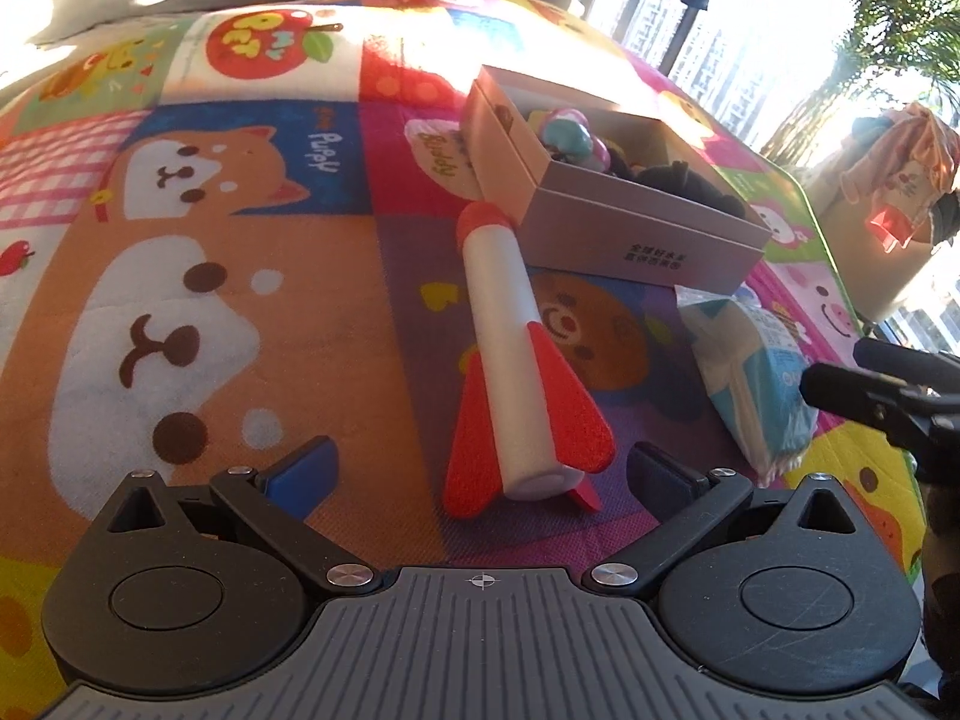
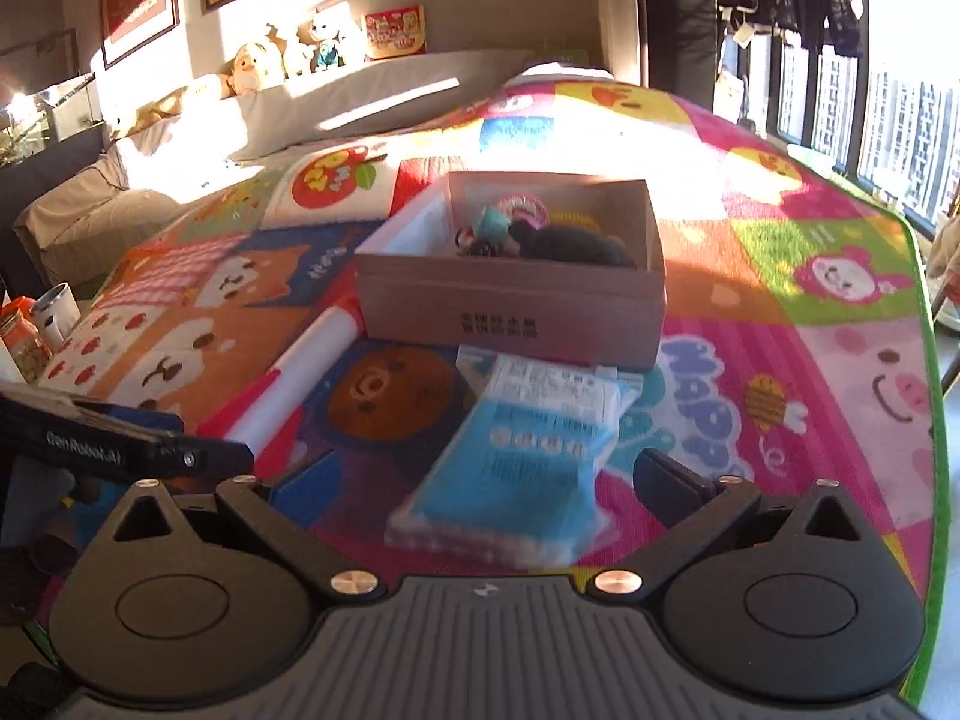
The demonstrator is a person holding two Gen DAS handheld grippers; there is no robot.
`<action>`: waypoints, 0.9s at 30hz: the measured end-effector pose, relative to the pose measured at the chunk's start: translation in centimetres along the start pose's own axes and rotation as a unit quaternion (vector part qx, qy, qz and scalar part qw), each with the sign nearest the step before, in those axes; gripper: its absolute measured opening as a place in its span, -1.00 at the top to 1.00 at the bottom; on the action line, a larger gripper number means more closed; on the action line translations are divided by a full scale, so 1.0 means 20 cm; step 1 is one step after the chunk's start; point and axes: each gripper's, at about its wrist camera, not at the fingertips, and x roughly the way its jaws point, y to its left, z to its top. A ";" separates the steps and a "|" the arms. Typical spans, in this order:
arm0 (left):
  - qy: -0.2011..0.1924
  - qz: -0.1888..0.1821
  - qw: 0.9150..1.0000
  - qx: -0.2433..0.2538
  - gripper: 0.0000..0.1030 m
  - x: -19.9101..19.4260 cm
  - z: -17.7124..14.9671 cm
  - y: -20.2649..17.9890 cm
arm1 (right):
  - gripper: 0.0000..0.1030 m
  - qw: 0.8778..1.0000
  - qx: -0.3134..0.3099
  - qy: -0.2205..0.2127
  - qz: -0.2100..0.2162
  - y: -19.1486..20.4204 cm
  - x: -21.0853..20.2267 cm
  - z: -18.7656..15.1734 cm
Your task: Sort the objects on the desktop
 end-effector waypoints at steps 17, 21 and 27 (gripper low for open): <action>-0.007 0.002 1.000 0.014 -1.00 0.00 -0.02 -0.01 | -0.10 0.994 0.062 0.082 -0.049 -0.09 0.30 0.00; -0.008 0.005 0.999 0.036 -1.00 0.00 -0.03 -0.02 | -0.07 0.995 0.053 0.081 -0.031 -0.08 0.21 -0.02; -0.062 -0.025 0.997 0.027 -1.00 -0.11 -0.01 -0.06 | -0.07 0.997 0.052 0.058 -0.008 -0.06 0.04 -0.03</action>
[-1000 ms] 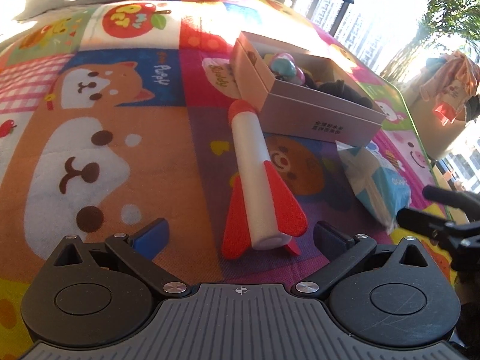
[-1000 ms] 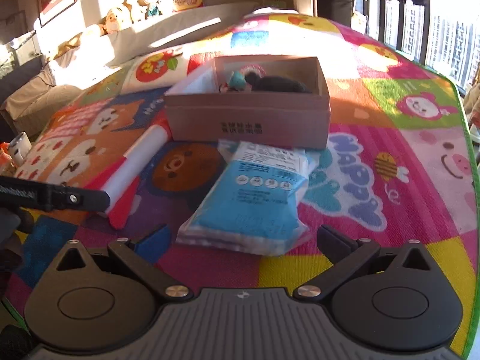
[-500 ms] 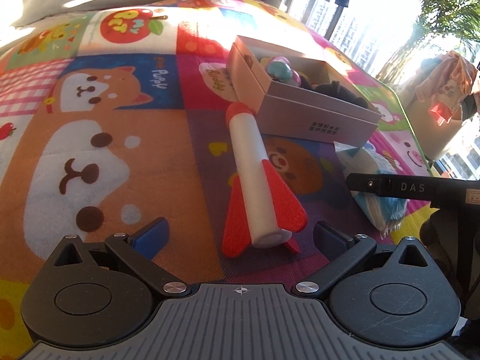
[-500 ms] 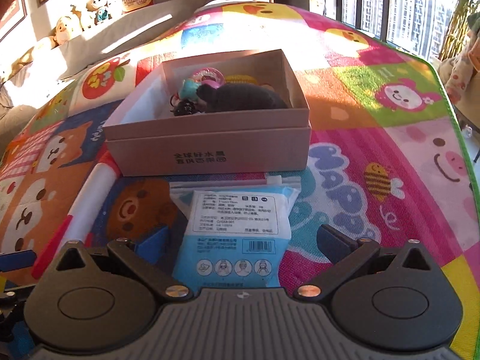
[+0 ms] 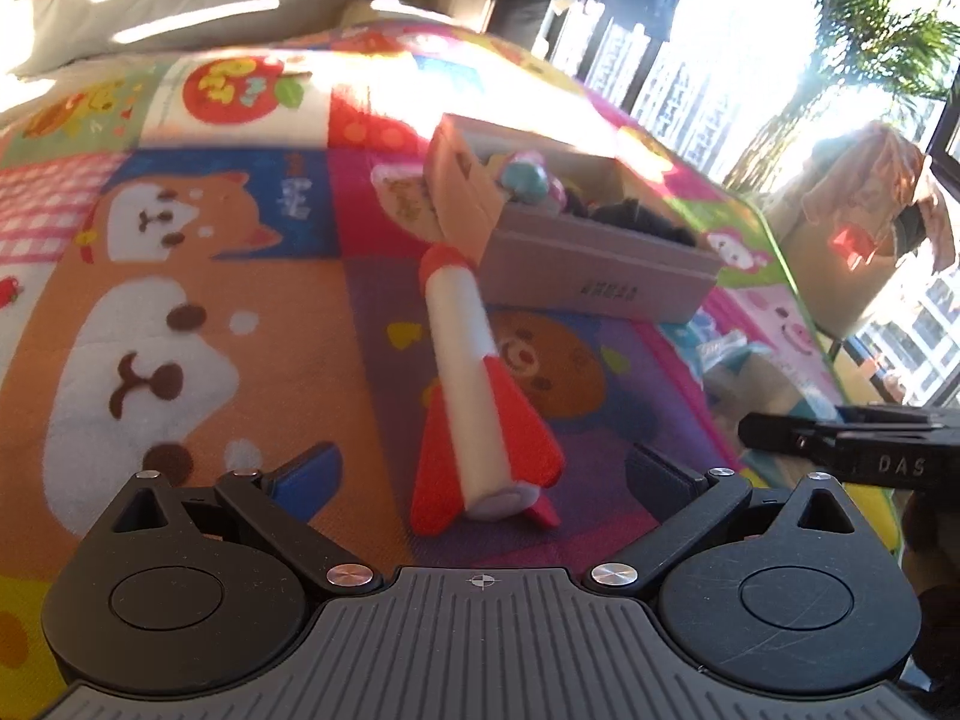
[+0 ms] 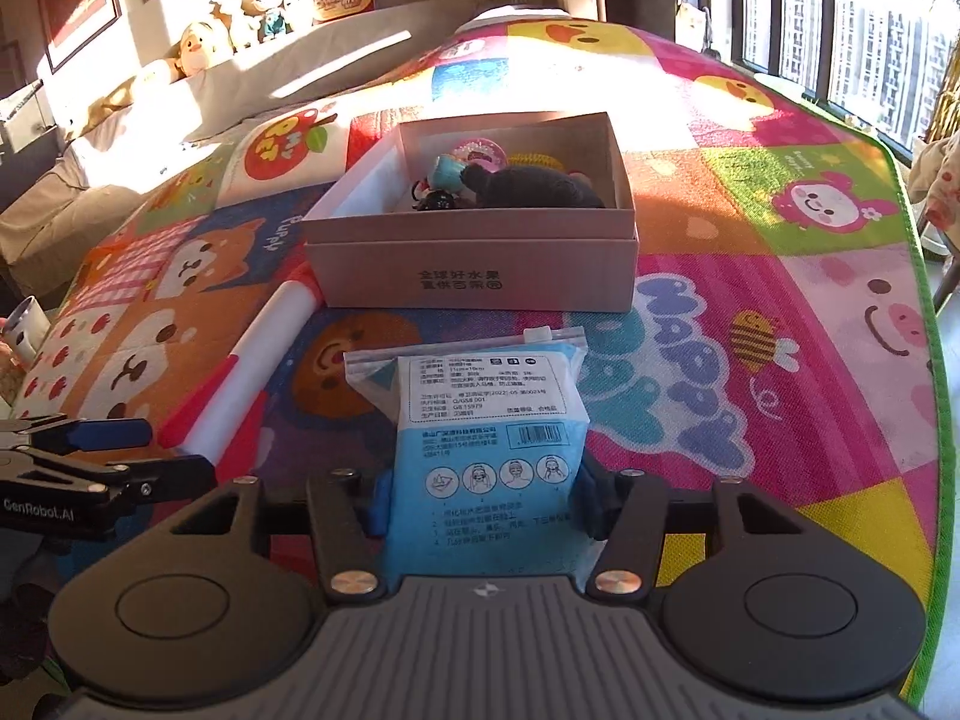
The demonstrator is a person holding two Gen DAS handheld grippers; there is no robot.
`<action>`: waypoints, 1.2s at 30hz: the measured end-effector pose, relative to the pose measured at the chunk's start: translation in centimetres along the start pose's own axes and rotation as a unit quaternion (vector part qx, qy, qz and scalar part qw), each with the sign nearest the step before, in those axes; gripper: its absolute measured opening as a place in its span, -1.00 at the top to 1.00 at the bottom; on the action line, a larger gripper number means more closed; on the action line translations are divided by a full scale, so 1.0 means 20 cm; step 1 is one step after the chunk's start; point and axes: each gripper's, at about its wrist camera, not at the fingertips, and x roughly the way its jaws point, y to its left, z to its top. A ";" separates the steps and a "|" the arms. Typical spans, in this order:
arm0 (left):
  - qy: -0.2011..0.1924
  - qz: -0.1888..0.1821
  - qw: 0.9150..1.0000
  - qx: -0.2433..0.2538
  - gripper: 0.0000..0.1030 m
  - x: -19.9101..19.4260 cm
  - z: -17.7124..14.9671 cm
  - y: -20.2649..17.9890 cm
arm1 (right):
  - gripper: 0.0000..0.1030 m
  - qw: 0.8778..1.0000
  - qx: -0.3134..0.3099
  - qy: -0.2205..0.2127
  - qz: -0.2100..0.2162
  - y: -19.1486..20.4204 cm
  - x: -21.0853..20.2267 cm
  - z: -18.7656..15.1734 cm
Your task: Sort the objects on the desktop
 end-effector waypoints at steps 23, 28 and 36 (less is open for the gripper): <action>-0.018 0.081 0.991 0.104 0.36 0.03 -0.02 -0.16 | -0.07 0.999 -0.016 -0.027 -0.017 0.01 -0.18 -0.04; -0.046 0.074 0.989 0.116 0.38 -0.16 -0.01 -0.17 | -0.07 0.999 -0.023 -0.044 -0.013 0.01 -0.24 -0.04; -0.133 0.066 0.976 0.157 0.40 -0.29 0.29 -0.31 | -0.06 0.992 -0.015 -0.119 0.030 -0.02 -0.43 0.09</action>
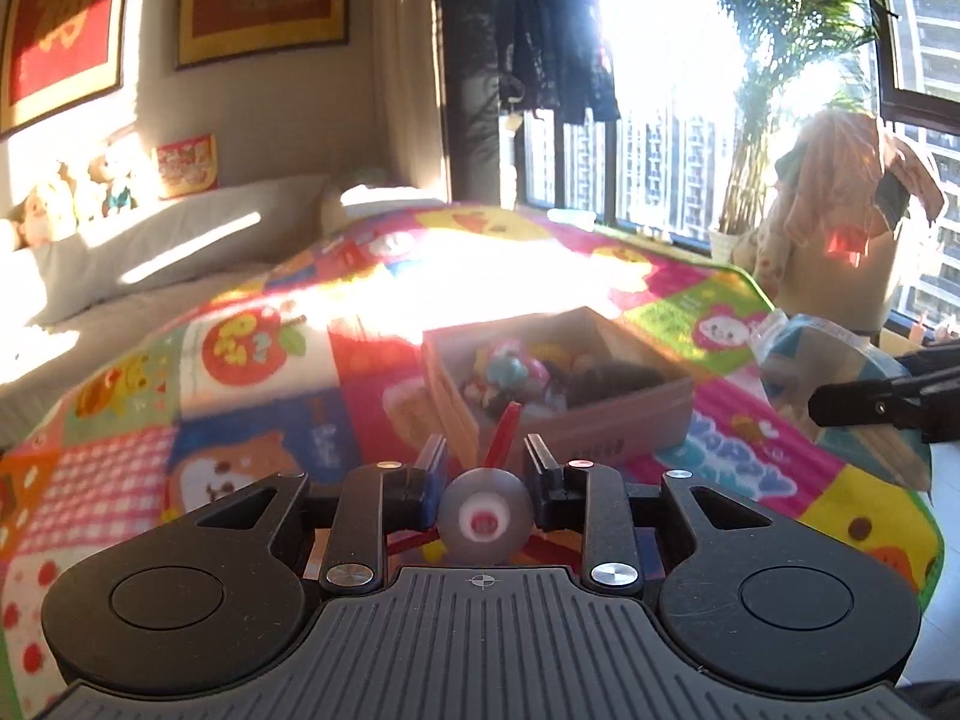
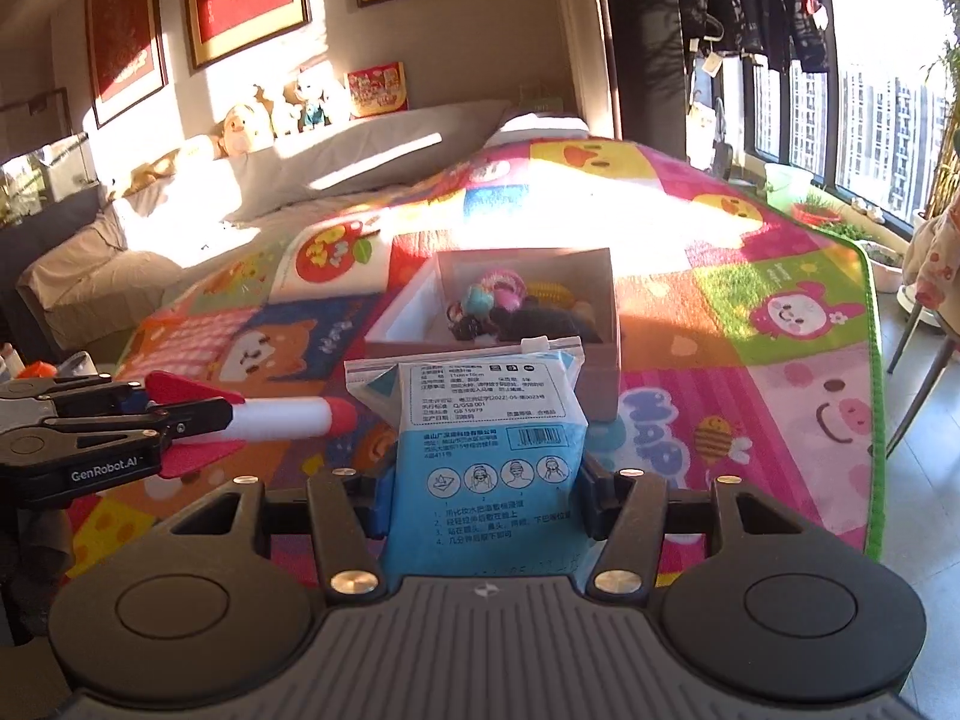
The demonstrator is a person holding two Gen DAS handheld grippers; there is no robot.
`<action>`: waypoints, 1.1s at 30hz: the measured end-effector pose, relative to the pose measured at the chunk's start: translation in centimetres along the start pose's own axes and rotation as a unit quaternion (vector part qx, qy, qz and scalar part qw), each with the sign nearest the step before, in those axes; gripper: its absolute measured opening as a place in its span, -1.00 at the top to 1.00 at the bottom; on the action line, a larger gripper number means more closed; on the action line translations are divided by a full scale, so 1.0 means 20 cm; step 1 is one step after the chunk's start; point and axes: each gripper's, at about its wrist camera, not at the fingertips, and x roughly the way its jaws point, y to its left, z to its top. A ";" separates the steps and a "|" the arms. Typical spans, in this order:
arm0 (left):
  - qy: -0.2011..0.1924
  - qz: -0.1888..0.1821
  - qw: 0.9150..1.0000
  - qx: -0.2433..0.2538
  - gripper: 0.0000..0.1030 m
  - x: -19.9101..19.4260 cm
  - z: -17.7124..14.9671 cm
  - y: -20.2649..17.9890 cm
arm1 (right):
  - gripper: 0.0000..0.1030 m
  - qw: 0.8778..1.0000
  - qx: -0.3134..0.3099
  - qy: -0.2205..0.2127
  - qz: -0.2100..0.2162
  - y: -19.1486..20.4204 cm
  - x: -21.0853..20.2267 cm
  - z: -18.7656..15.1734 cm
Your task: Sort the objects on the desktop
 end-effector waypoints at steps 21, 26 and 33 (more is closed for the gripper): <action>-0.011 -0.090 0.996 -0.023 0.16 0.85 0.37 -0.17 | -0.06 0.999 0.043 0.006 -0.033 -0.25 0.14 0.02; 0.038 -0.077 0.996 0.007 -0.47 0.77 0.03 -0.10 | -0.06 0.998 0.048 0.027 -0.041 -0.28 0.22 -0.02; 0.027 -0.056 0.998 -0.002 -0.57 0.58 -0.13 0.03 | -0.06 0.998 0.026 0.042 -0.031 -0.20 0.31 0.09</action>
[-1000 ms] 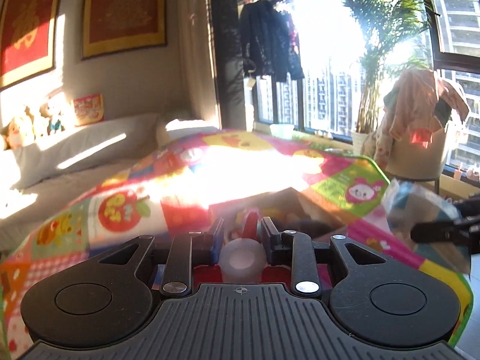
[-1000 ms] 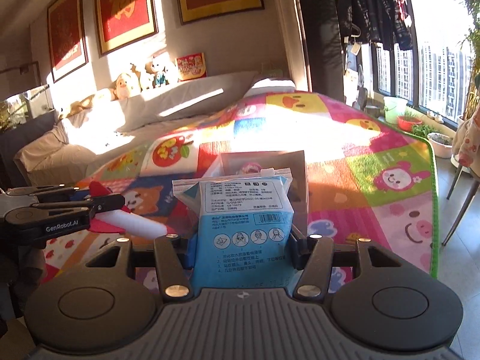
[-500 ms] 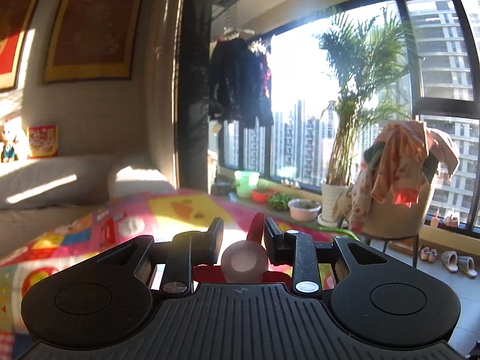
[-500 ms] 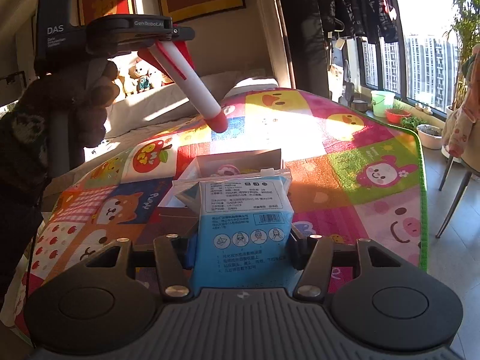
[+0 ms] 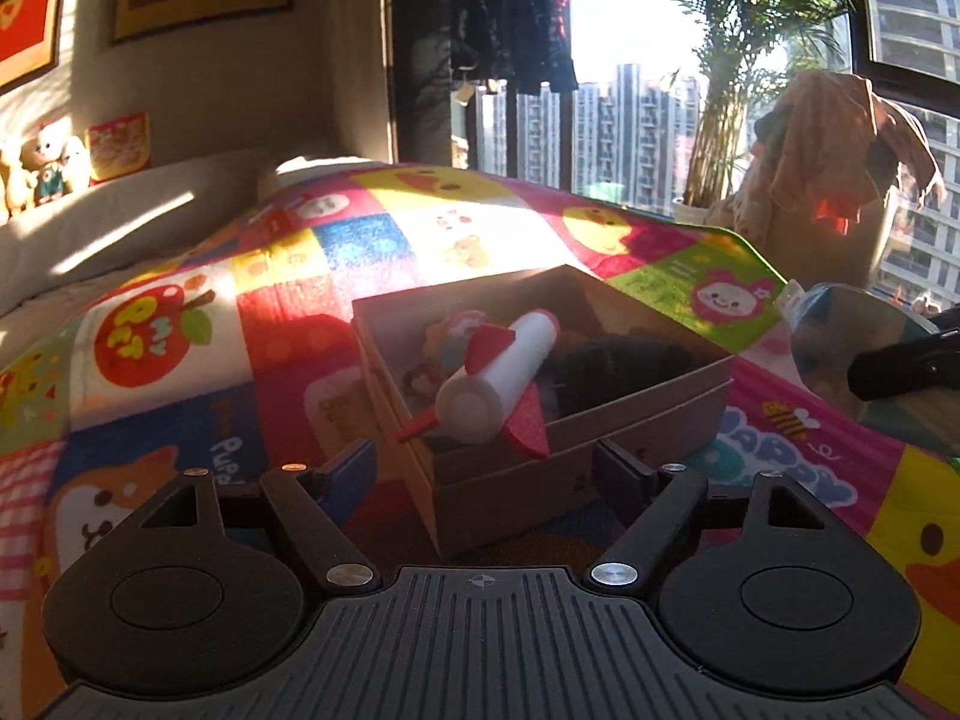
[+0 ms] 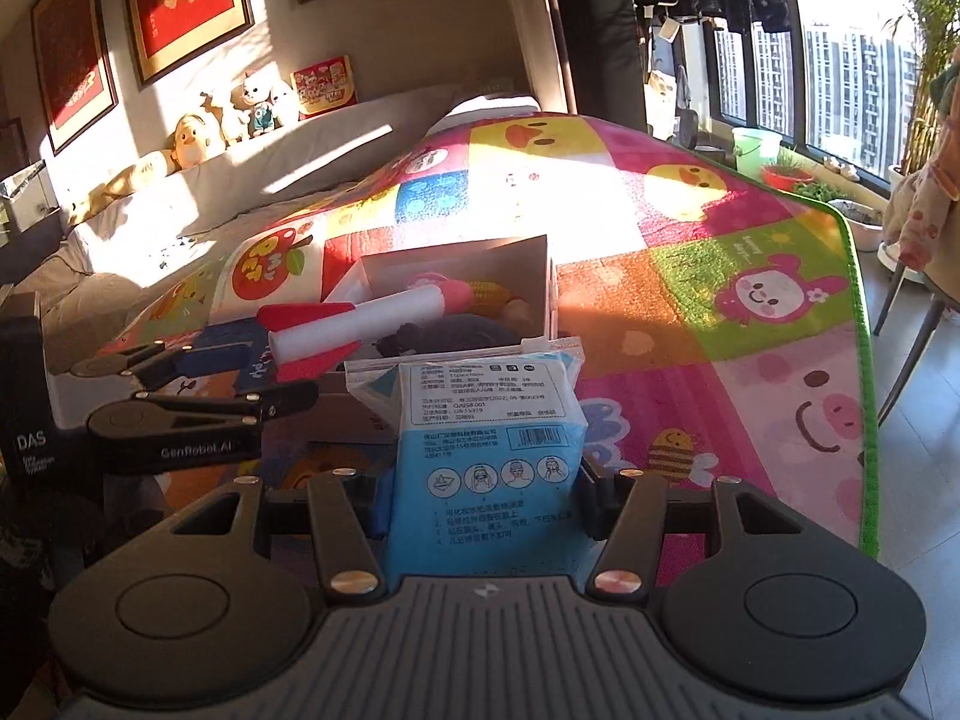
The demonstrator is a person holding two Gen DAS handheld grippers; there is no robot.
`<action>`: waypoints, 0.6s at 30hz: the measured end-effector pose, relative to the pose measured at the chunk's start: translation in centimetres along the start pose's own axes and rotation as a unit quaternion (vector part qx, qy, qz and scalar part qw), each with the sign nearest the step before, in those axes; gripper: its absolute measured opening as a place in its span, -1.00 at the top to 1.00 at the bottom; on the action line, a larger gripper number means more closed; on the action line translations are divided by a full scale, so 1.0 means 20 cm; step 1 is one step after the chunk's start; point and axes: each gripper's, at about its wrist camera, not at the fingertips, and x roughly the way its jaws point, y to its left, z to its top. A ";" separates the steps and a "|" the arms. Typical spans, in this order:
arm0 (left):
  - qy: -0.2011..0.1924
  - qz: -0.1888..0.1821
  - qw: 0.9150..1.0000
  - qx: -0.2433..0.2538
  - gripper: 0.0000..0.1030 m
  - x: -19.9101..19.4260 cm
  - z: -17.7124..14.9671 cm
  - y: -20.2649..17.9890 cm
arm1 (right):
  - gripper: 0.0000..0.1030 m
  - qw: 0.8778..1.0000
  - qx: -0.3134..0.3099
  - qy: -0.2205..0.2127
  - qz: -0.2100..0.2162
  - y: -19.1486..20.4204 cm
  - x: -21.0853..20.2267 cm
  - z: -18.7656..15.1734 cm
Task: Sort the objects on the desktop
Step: 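Lower the rocket into the box and open the left gripper while the right gripper carries the pack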
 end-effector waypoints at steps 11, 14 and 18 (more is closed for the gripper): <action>0.014 -0.019 1.000 -0.002 0.59 0.26 0.17 -0.02 | -0.06 0.999 -0.028 -0.041 -0.017 0.09 -0.05 0.13; 0.019 -0.023 1.000 -0.006 0.54 0.38 0.18 -0.03 | -0.06 0.999 -0.026 -0.028 -0.022 0.07 -0.03 0.12; -0.005 -0.031 0.999 -0.022 -0.07 0.27 0.15 -0.02 | -0.06 0.998 -0.037 -0.036 -0.030 0.06 -0.06 0.15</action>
